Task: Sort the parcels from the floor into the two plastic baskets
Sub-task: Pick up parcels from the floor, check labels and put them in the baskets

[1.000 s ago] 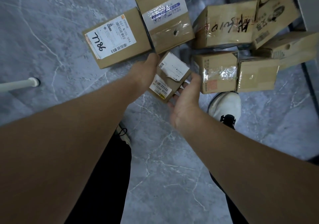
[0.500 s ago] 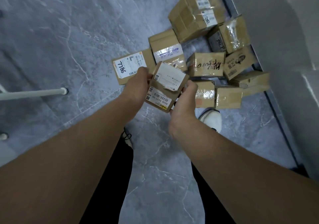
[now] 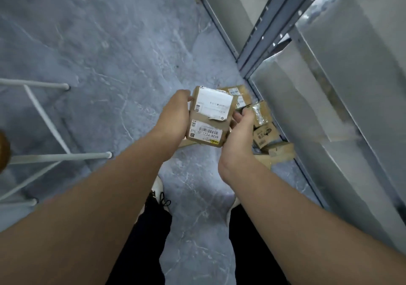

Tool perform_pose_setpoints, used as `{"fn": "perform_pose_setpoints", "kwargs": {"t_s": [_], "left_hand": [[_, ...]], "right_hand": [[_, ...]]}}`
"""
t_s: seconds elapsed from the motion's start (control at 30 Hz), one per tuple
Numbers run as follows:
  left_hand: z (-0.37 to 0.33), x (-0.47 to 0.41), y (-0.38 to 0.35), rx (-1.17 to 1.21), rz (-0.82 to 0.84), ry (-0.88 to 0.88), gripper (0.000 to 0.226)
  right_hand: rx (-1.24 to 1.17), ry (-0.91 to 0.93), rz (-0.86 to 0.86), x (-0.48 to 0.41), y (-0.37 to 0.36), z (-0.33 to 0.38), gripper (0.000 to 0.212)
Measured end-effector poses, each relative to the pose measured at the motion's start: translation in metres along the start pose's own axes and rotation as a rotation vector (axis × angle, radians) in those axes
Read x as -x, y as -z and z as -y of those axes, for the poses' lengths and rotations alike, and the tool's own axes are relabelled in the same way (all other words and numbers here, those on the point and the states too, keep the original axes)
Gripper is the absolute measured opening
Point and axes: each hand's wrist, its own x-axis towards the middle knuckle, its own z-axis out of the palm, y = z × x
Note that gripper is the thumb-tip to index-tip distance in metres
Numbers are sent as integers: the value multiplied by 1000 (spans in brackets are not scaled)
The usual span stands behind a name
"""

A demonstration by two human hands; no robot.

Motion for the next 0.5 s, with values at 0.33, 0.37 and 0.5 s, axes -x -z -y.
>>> {"fn": "perform_pose_setpoints", "kwargs": {"t_s": [0.33,0.37,0.5], "left_hand": [[-139,151,43,-113,182,-341,44],[-150,164,46,-112,211,-372,47],[-195,226,53,-87,281,-453,68]], "right_hand": [[-172,230,-38,158,-43,97,49],[-169,281,-72,175,-47,107,46],[-146,452,-197,243,-54,139,40]]}}
